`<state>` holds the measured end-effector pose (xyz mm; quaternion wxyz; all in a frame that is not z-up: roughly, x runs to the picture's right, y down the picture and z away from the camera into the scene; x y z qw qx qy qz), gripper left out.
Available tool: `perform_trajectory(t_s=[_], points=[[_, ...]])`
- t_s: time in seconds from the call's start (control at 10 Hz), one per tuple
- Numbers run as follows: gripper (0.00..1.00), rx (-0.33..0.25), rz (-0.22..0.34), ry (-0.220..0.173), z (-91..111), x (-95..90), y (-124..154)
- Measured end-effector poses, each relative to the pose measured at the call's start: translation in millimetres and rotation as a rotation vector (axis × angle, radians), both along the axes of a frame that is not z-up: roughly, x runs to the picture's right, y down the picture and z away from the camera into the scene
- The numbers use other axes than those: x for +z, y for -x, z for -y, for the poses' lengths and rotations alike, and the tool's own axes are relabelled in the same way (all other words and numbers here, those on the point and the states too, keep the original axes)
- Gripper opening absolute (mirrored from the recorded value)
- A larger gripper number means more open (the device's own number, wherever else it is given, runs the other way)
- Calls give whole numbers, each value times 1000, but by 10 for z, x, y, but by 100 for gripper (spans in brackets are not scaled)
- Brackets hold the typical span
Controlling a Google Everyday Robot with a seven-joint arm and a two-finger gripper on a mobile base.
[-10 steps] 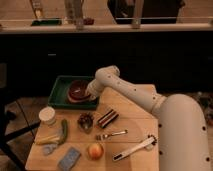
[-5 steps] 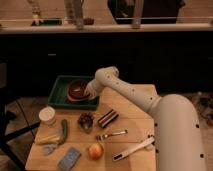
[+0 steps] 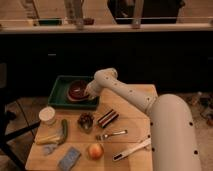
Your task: Stack bowls into tray
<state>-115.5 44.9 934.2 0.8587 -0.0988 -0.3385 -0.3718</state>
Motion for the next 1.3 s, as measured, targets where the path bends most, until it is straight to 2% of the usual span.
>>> perform_trajectory(t_s=[0.1,0.5,0.7,0.8,0.9,1.3], points=[[4,1,-1,4,-6,18,10],[43,9,1,25,-24,59,33],[65,6,5,28,-30,66,49],[73,4,6,28,-28,65,54],[79,3,7,30,-28,66,56],[80,1,10,32,-31,62,50]])
